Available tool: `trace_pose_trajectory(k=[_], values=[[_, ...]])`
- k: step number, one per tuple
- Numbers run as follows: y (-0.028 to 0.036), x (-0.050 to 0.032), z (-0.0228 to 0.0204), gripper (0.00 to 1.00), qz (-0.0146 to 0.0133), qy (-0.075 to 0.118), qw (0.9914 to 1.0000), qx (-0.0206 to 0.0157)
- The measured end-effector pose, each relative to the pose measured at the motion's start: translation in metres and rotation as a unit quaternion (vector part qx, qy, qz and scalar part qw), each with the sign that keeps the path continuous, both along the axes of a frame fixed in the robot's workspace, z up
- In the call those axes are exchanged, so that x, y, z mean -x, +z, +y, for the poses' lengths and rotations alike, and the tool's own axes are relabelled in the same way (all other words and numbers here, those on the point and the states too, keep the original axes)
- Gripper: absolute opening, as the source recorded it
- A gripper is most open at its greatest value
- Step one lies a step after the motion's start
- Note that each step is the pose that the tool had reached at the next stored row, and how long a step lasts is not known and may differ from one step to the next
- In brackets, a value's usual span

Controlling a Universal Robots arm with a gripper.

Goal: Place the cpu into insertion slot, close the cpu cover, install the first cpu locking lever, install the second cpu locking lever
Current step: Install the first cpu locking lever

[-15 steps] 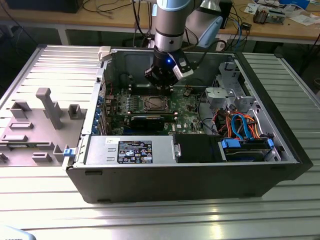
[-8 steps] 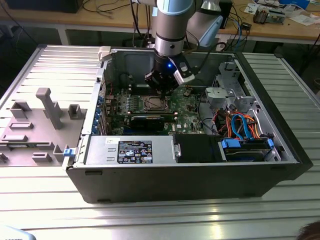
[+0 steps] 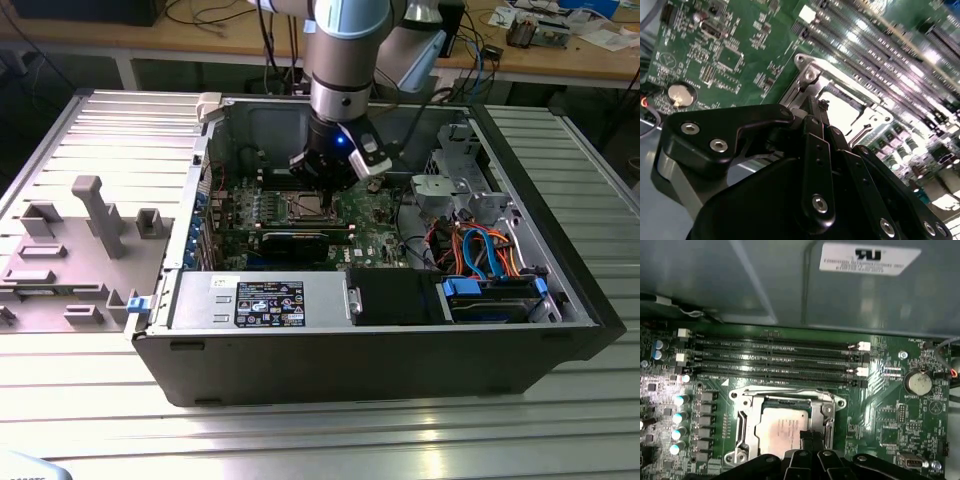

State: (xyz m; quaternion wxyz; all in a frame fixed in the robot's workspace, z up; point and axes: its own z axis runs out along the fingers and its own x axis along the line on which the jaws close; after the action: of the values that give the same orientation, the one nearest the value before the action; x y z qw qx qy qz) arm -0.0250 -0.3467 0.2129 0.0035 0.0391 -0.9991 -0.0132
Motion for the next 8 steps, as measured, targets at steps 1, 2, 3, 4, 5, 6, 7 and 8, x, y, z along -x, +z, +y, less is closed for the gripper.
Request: trace_pose_trajectory(k=[1,2,3,4,5,6,7,8], values=[[0.0000,0.0000,-0.0018,0.11,0.0000,0.000,1.00000,0.0000],[0.0000,0.0000,-0.0035,0.11,0.0000,0.000,1.00000,0.0000],[0.0000,0.0000,-0.0056,0.11,0.0000,0.000,1.00000,0.0000],[0.0001,0.0000,-0.0062,0.11,0.0000,0.000,1.00000,0.0000],[0.0003,0.0001,-0.0068,0.11,0.0000,0.000,1.00000,0.0000],[0.0005,0.0001,-0.0072,0.11,0.0000,0.000,1.00000,0.0001],[0.0011,0.0001,-0.0075,0.11,0.0000,0.000,1.00000,0.0001],[0.0017,0.0001,-0.0077,0.11,0.0000,0.000,1.00000,0.0000]])
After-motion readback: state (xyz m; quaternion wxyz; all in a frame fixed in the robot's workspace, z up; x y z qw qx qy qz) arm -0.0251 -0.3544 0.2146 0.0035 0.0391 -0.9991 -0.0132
